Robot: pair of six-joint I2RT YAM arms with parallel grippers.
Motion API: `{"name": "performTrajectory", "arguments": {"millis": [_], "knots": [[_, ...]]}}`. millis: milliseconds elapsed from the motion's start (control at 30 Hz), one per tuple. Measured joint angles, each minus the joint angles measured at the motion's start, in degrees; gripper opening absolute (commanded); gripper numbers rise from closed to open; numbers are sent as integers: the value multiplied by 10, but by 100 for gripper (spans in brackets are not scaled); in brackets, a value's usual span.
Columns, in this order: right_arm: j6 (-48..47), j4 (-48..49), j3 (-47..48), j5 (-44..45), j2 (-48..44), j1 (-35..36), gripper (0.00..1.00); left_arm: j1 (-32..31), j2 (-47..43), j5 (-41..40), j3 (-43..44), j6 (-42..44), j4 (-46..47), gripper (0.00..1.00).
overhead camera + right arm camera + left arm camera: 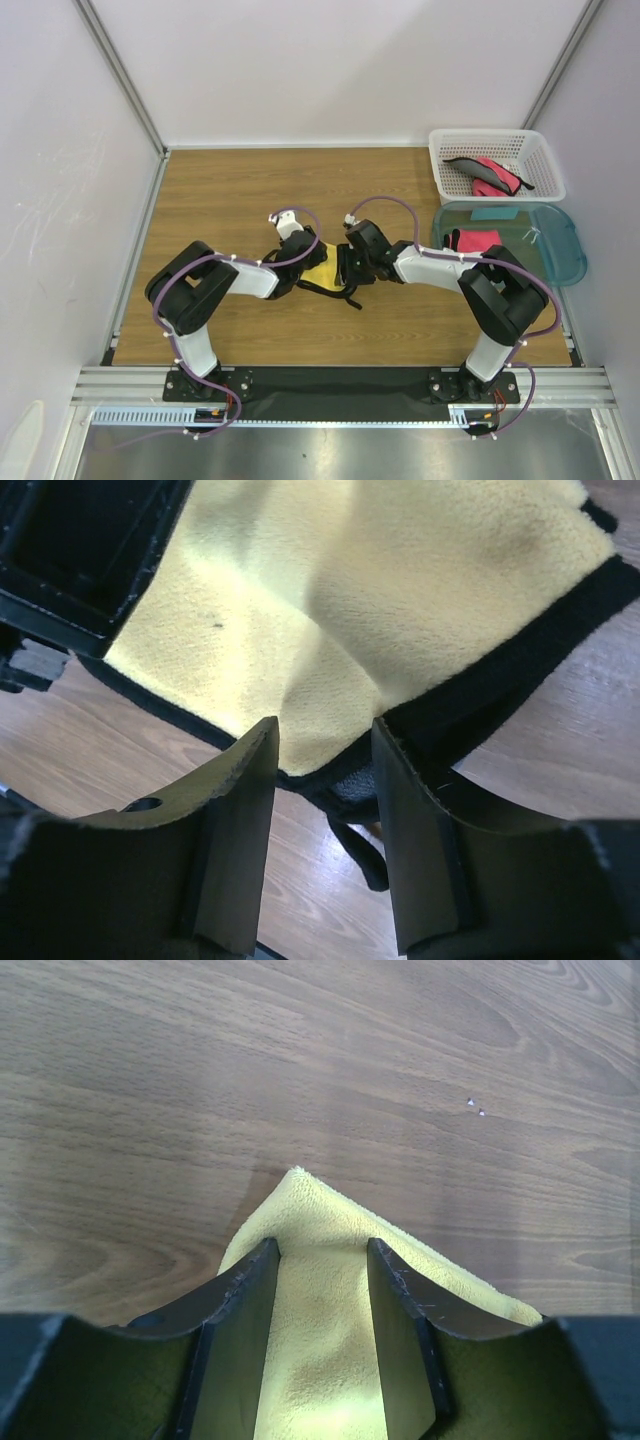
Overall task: Fold and stack the towels
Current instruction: Smooth out wrinkles on the folded towel
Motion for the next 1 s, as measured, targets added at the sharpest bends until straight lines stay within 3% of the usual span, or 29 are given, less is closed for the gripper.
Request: {"name": "performTrajectory", "arguments": {"millis": [567, 800, 1000], "knots": [[2, -88, 37, 60, 7, 26, 44, -9, -2, -21, -7, -12, 3, 48], [-3, -100, 47, 65, 26, 30, 18, -12, -2, -29, -7, -11, 3, 48], [-3, -101, 50, 66, 27, 32, 6, -13, -2, -33, -7, -11, 3, 48]]}}
